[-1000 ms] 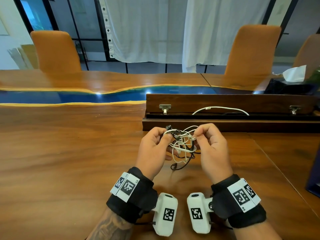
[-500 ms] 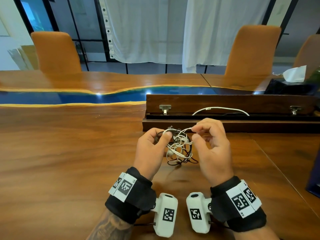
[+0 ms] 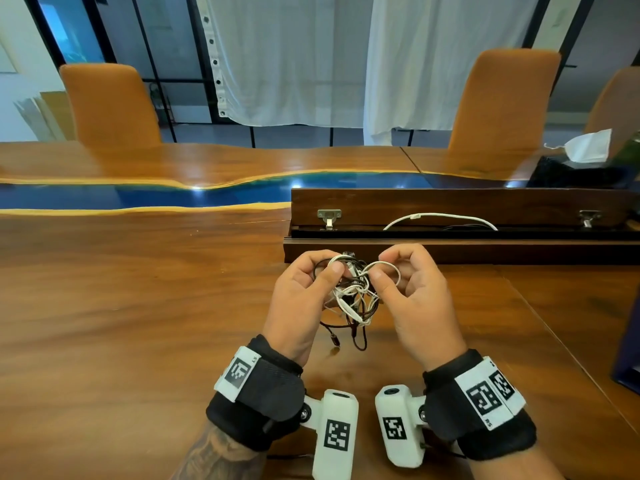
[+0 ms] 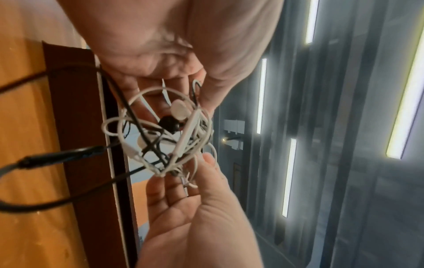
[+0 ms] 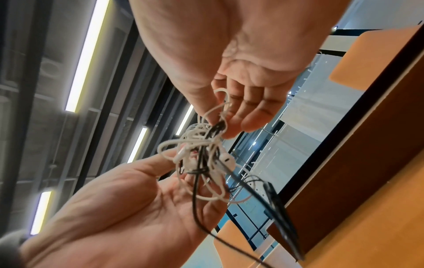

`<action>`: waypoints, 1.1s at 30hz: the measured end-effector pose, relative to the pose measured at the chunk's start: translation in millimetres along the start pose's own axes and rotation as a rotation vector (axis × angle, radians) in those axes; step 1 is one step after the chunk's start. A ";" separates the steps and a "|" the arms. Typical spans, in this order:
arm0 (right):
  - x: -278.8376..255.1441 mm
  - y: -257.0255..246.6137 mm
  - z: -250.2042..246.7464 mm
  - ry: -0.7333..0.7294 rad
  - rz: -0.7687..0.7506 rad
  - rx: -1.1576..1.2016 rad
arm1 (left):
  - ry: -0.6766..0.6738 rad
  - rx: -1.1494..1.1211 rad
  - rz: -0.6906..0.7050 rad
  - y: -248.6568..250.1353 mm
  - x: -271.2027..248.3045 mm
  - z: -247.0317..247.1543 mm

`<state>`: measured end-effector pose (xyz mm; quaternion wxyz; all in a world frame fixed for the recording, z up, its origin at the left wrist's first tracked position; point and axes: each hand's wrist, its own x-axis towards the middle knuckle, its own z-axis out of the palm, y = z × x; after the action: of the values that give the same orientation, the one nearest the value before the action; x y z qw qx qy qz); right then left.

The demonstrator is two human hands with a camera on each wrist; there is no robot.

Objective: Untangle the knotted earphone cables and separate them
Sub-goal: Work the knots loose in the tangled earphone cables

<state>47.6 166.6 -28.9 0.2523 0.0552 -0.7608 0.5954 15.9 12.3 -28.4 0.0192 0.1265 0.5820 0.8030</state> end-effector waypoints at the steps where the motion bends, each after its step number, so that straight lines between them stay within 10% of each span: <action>1: -0.4 -0.1 0.1 -0.003 -0.006 -0.008 | -0.009 0.010 -0.001 0.3 -0.1 0.5; 33: -4.4 -2.2 1.4 -0.175 -0.047 -0.022 | 0.078 0.219 0.130 -1.7 -1.4 5.0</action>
<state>51.7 163.7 -29.2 0.1993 0.1220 -0.7850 0.5737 18.2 17.3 -28.8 -0.0694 0.1342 0.6571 0.7385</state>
